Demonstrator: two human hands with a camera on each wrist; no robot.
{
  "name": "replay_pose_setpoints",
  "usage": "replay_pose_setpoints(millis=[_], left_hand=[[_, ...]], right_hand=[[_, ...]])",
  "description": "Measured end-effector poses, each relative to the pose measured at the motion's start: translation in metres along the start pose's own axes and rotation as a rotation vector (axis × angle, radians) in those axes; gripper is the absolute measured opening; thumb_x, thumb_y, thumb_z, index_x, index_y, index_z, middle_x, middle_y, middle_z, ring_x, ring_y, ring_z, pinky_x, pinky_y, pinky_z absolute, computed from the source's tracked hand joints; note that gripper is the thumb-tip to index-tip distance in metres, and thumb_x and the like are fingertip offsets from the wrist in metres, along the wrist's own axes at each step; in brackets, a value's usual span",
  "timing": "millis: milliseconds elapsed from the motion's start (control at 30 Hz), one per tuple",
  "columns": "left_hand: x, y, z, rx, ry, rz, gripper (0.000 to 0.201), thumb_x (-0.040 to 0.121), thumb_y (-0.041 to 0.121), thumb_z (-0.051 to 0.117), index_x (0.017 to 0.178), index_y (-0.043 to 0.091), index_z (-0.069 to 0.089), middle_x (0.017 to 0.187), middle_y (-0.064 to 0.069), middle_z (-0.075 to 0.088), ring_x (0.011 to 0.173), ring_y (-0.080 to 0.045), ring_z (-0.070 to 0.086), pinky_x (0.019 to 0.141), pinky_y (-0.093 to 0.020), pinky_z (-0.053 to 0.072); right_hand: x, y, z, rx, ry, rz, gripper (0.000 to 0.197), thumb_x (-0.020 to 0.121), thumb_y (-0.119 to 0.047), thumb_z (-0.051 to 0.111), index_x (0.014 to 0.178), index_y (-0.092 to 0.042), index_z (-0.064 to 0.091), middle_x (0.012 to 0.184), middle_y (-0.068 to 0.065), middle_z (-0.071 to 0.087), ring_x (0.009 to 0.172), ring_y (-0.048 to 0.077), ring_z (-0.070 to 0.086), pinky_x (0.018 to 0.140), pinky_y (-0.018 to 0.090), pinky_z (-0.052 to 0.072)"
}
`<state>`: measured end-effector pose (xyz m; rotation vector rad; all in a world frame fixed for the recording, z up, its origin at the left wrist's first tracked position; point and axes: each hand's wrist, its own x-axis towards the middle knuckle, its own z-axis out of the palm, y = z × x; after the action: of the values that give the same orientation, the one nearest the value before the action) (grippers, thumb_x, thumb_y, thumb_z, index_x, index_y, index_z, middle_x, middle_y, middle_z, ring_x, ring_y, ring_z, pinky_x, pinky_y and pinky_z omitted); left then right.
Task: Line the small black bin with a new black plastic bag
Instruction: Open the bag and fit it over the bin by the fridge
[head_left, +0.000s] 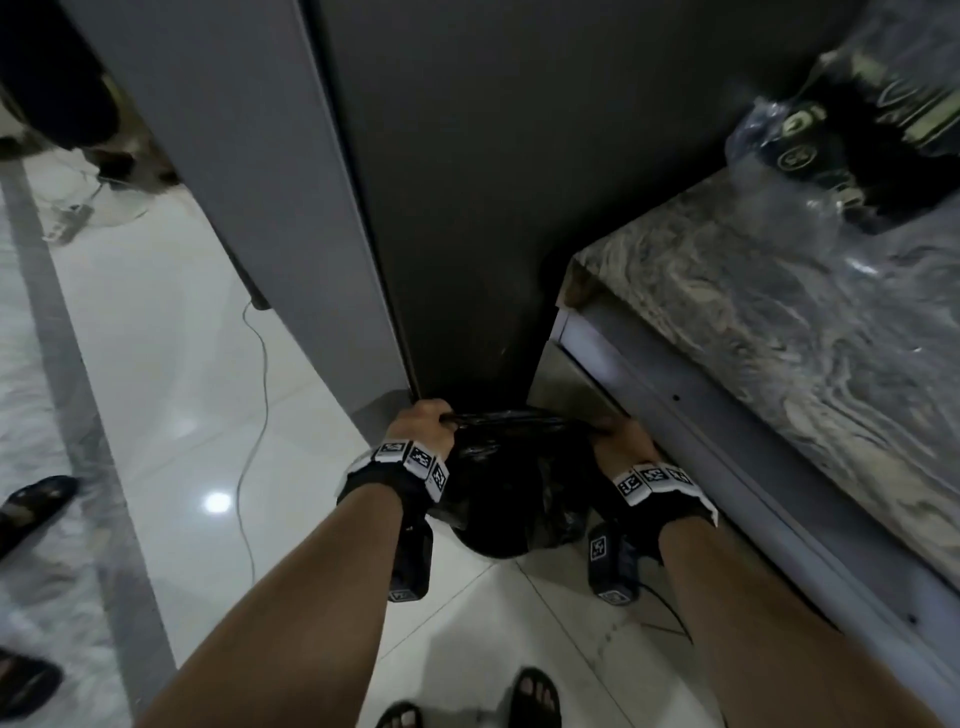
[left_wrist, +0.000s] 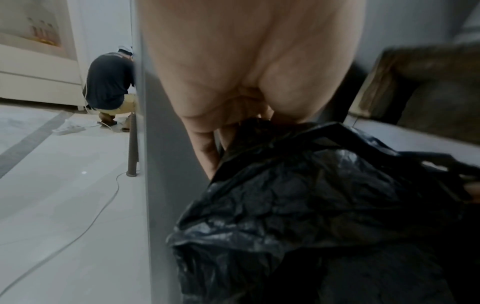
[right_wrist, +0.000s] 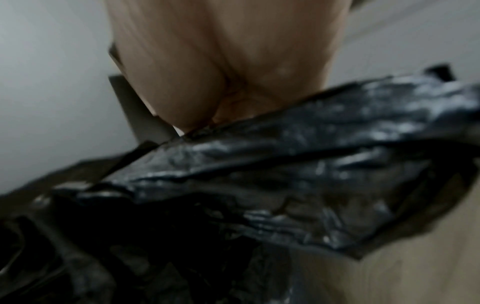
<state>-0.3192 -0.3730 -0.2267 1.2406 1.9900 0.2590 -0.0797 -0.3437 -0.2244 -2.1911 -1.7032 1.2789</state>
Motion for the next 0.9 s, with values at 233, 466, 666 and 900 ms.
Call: replay_pose_setpoints(millis=[233, 466, 666, 900], left_hand=[[0.09, -0.074, 0.108, 0.065, -0.021, -0.053, 0.028, 0.092, 0.019, 0.048, 0.115, 0.022, 0.064, 0.113, -0.015, 0.068, 0.108, -0.036, 0.062, 0.084, -0.029, 0.045], [0.166, -0.14, 0.196, 0.043, 0.093, -0.081, 0.03, 0.089, 0.012, 0.048, 0.108, 0.024, 0.068, 0.109, -0.012, 0.071, 0.105, -0.034, 0.063, 0.078, -0.028, 0.043], [0.212, -0.183, 0.254, 0.005, 0.126, -0.121, 0.028, 0.091, 0.018, 0.051, 0.111, 0.018, 0.07, 0.116, -0.015, 0.07, 0.111, -0.036, 0.062, 0.091, -0.035, 0.048], [0.211, -0.209, 0.263, -0.016, 0.116, -0.099, 0.024, 0.09, 0.018, 0.056, 0.108, 0.019, 0.073, 0.113, -0.012, 0.071, 0.108, -0.031, 0.064, 0.088, -0.027, 0.046]], right_hand=[[0.085, 0.065, 0.087, -0.026, 0.003, 0.107, 0.031, 0.096, -0.015, 0.047, 0.125, -0.006, 0.057, 0.123, 0.015, 0.059, 0.119, 0.03, 0.055, 0.085, 0.025, 0.033], [0.173, 0.128, 0.188, -0.035, 0.087, 0.09, 0.032, 0.088, -0.019, 0.046, 0.111, -0.025, 0.067, 0.111, 0.013, 0.07, 0.105, 0.036, 0.064, 0.088, 0.038, 0.052], [0.213, 0.173, 0.243, -0.17, 0.203, 0.121, 0.03, 0.091, -0.018, 0.047, 0.116, -0.02, 0.063, 0.111, 0.018, 0.068, 0.105, 0.038, 0.062, 0.085, 0.04, 0.049], [0.211, 0.204, 0.259, -0.231, 0.258, 0.084, 0.029, 0.091, -0.014, 0.049, 0.112, -0.021, 0.068, 0.118, 0.014, 0.064, 0.11, 0.035, 0.059, 0.086, 0.038, 0.049]])
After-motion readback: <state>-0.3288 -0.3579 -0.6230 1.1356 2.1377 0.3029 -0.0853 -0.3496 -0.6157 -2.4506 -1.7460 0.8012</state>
